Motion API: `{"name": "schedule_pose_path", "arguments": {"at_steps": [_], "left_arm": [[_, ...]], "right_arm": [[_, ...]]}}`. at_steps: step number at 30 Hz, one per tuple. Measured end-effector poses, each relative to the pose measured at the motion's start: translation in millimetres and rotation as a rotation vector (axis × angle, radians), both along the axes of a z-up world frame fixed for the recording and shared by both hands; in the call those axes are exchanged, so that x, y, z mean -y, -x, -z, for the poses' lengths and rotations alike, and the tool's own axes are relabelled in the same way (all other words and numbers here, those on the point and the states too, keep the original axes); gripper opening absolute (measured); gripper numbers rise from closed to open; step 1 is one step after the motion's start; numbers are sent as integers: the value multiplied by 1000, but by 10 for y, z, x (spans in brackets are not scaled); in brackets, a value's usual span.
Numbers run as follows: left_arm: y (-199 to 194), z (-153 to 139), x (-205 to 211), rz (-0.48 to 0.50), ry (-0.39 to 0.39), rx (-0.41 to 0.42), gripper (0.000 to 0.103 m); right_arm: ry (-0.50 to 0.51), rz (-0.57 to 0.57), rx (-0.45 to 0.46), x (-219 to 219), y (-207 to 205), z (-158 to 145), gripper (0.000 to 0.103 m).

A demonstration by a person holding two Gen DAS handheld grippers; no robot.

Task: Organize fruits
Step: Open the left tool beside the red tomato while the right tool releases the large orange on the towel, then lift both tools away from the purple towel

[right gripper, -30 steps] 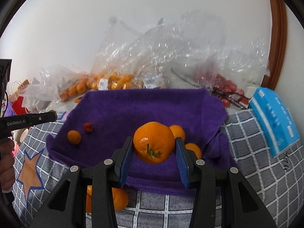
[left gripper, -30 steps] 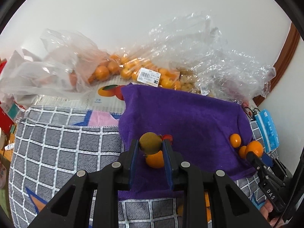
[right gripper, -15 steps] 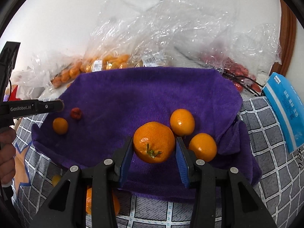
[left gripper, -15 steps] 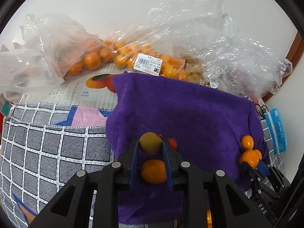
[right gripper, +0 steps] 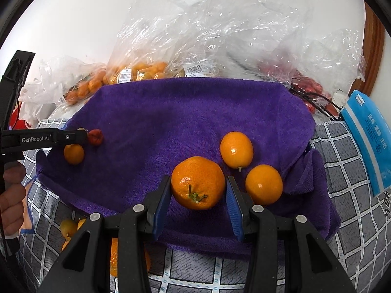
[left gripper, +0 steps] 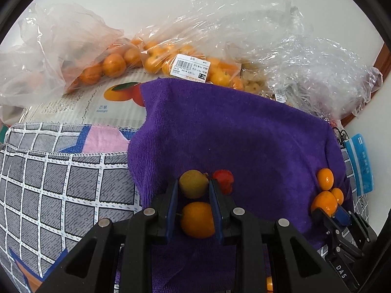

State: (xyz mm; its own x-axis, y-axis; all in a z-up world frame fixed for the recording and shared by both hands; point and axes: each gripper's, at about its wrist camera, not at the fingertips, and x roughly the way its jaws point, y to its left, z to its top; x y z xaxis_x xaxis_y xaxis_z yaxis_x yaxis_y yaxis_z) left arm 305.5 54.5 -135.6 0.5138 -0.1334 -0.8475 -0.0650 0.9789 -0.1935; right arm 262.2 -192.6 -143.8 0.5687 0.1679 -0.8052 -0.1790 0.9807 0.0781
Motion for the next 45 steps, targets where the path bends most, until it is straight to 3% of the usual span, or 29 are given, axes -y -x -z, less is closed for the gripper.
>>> {"name": "schedule_pose_path", "arguments": {"at_steps": [6, 13, 20, 26, 31, 37, 45], "left_arm": [[14, -25, 24, 15, 2, -9, 25], [120, -174, 31, 16, -2, 12, 30], [407, -457, 1, 8, -3, 81, 30], [701, -638, -12, 32, -1, 115, 30], [968, -770, -57, 27, 30, 142, 30], [1282, -863, -59, 19, -9, 194, 30], [1542, -842, -1, 48, 12, 193, 30]], "right_arm": [[0, 10, 9, 20, 54, -79, 45], [1, 43, 61, 76, 213, -340, 62], [65, 50, 118, -3, 449, -594, 62], [52, 42, 177, -48, 701, -791, 62], [19, 59, 172, -17, 852, -877, 62], [-4, 96, 181, 24, 1068, -973, 62], [-11, 84, 113, 27, 1234, -939, 62]]}}
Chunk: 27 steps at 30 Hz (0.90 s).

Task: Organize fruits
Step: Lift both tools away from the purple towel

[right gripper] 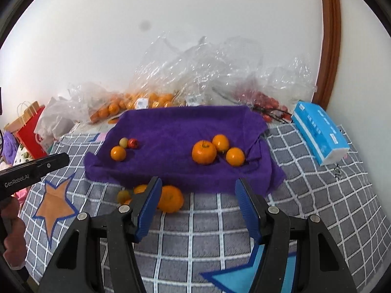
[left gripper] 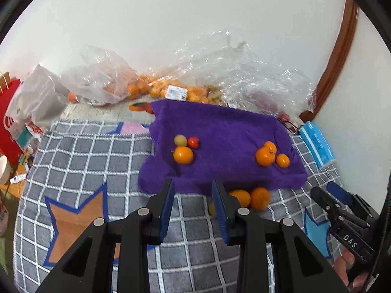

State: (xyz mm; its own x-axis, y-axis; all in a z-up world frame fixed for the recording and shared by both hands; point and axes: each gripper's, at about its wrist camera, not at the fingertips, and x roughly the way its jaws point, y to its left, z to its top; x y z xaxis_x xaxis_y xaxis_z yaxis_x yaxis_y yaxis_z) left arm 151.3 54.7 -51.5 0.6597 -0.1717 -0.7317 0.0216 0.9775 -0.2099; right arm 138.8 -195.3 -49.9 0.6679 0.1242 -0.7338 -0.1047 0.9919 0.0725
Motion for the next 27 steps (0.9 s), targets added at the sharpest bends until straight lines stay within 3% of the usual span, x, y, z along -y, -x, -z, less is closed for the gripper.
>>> {"name": "schedule_pose_path", "arguments": {"at_steps": [9, 19, 27], "left_arm": [[110, 112, -65, 7, 10, -23, 30], [32, 328, -345, -35, 10, -73, 30], [-85, 518, -458, -49, 27, -117, 31]], "right_arm": [[-13, -22, -42, -56, 36, 152, 61], [-20, -44, -87, -203, -166, 428, 48], [-16, -76, -142, -350, -308, 715, 45]]}}
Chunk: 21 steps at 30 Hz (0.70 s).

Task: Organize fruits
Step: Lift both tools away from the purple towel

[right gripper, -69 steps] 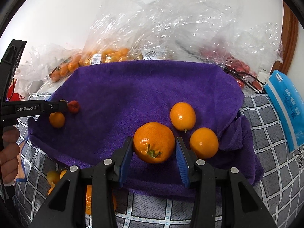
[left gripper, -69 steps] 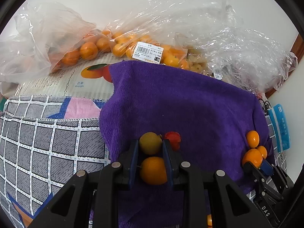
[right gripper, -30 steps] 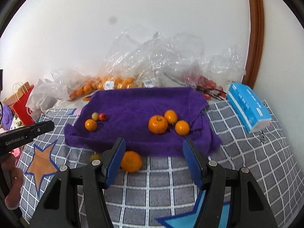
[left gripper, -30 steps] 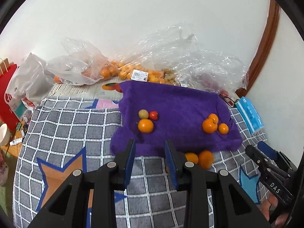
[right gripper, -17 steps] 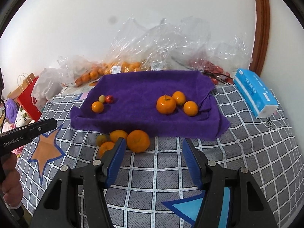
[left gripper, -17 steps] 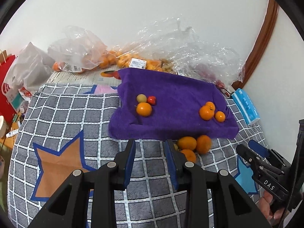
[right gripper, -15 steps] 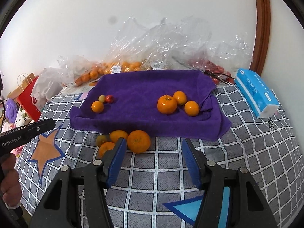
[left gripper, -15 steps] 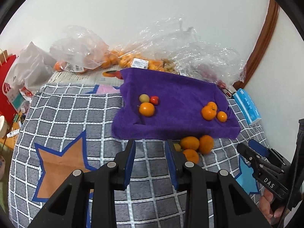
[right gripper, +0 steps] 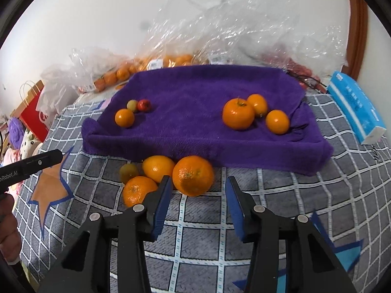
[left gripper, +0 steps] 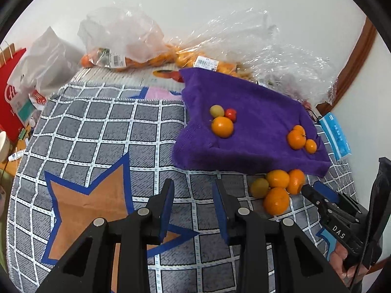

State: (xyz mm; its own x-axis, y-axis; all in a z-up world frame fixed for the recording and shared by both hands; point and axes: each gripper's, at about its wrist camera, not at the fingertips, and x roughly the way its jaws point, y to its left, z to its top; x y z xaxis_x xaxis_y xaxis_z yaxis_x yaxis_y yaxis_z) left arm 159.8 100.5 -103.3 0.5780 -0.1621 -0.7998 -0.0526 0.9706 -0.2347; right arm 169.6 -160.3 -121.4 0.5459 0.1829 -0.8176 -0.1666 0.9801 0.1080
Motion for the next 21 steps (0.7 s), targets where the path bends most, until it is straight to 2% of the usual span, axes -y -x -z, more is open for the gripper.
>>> {"name": "schedule_pose_path", "arguments": {"at_steps": [8, 21], "left_arm": [[-112, 166, 18, 15, 10, -36, 31], [-192, 272, 24, 26, 19, -69, 31]], "right_arm": [[-5, -12, -44, -37, -100, 192, 45], [6, -30, -62, -102, -242, 304, 45]]}}
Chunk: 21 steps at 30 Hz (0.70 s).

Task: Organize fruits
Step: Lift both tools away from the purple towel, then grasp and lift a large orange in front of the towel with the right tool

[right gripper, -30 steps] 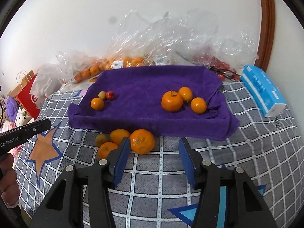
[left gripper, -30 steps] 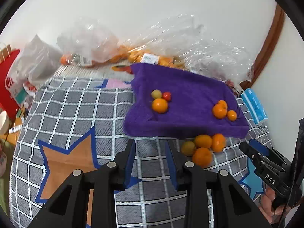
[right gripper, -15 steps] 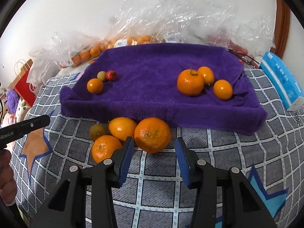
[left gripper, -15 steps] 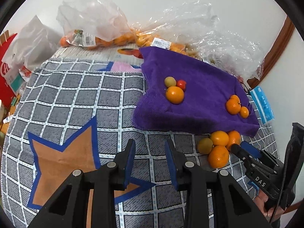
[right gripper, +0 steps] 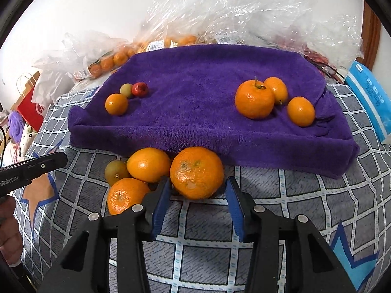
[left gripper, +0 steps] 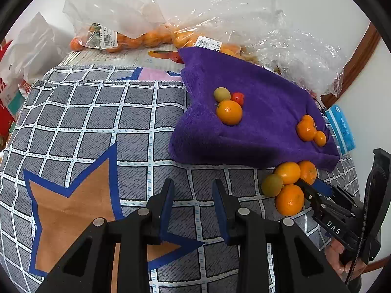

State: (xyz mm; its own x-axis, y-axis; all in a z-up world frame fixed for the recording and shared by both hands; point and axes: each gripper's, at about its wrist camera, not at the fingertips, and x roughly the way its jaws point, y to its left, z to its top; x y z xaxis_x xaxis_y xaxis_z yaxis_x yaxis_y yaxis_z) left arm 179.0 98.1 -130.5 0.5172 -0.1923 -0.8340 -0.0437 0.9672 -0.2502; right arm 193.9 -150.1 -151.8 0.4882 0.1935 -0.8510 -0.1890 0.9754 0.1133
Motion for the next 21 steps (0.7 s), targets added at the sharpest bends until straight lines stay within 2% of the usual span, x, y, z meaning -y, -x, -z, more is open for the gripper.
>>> {"name": "schedule_pose_path", "arguments": {"at_steps": [10, 21], "left_arm": [[48, -12, 142, 21, -9, -3, 31], [97, -75, 640, 114, -8, 0, 31]], "right_arm": [[35, -5, 46, 28, 129, -62, 42], [47, 66, 77, 482, 401, -212, 42]]}}
